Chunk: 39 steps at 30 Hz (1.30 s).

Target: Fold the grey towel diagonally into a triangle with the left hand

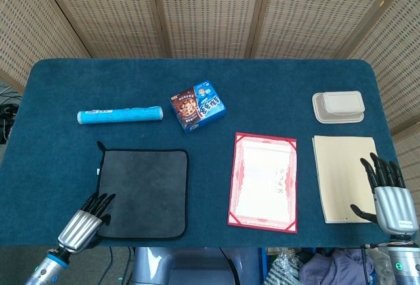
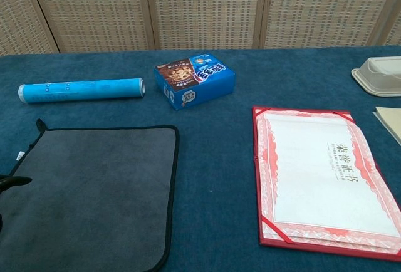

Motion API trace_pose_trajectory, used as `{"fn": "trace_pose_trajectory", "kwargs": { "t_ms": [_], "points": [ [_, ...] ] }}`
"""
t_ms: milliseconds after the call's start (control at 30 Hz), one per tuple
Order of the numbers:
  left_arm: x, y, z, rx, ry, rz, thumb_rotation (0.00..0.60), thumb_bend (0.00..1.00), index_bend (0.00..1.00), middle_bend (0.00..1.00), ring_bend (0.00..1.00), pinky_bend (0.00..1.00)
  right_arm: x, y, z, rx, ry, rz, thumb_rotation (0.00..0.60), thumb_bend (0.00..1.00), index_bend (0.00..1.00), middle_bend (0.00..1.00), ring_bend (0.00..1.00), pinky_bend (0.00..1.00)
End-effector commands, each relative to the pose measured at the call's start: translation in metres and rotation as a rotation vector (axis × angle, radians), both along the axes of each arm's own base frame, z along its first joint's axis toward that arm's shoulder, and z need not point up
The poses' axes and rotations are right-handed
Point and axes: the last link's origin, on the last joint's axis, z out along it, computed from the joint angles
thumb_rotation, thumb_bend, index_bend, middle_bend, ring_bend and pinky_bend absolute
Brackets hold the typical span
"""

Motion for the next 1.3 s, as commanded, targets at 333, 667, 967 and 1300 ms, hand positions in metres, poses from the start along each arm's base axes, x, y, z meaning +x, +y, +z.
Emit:
{"fn": "trace_pose_trajectory", "kwargs": {
  "t_ms": [333,667,967,1300],
  "points": [
    [-0.002,0.003,0.000,0.013,-0.009,0.014,0.600,0.34,0.52,0.00,0.00,0.00,0.000,0.000,0.000,-0.002,-0.007,-0.001,0.600,0.00,0.00,0.00,0.00,0.00],
    [0.000,0.002,-0.001,0.005,-0.061,0.014,0.600,0.39,0.59,0.00,0.00,0.00,0.000,0.000,-0.001,0.002,-0.011,-0.005,0.600,0.00,0.00,0.00,0.00,0.00],
    [-0.001,0.005,0.000,0.025,-0.057,0.004,0.600,0.41,0.68,0.00,0.00,0.00,0.000,0.000,0.000,0.003,-0.016,-0.006,0.600,0.00,0.00,0.00,0.00,0.00],
    [0.010,0.038,0.001,0.069,-0.046,-0.043,0.600,0.41,0.68,0.00,0.00,0.00,0.000,0.000,-0.001,0.007,-0.021,-0.006,0.600,0.00,0.00,0.00,0.00,0.00]
  ]
}}
